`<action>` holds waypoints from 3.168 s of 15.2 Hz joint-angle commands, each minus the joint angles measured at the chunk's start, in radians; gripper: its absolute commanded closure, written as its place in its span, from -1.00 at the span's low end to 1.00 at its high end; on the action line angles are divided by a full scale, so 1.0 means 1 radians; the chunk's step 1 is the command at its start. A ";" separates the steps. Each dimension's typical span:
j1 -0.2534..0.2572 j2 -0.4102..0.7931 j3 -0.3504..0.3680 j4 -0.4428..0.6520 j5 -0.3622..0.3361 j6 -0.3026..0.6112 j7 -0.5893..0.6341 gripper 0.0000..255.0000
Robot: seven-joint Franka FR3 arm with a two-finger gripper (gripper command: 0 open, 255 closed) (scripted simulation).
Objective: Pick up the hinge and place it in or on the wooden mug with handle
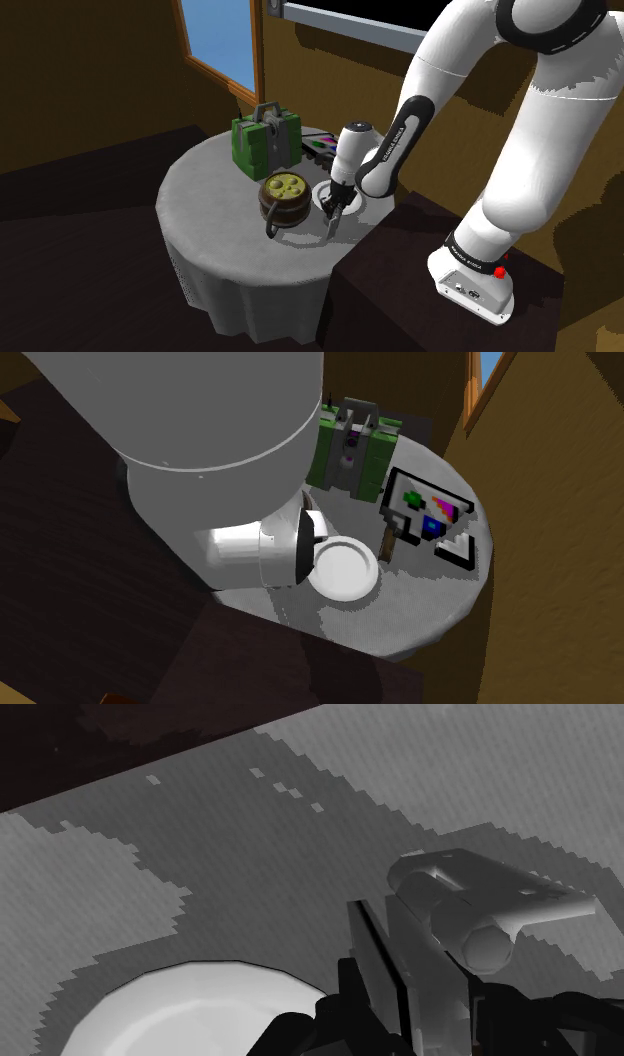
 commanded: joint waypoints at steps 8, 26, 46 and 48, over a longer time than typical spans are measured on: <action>-0.063 -0.171 0.111 -0.024 0.197 -0.142 -0.141 1.00; -0.019 -0.484 0.089 0.005 0.342 -0.477 -0.244 1.00; -0.027 -0.465 0.111 0.291 0.303 -0.740 -0.177 1.00; -0.033 -0.390 0.130 0.374 0.278 -0.750 -0.143 1.00</action>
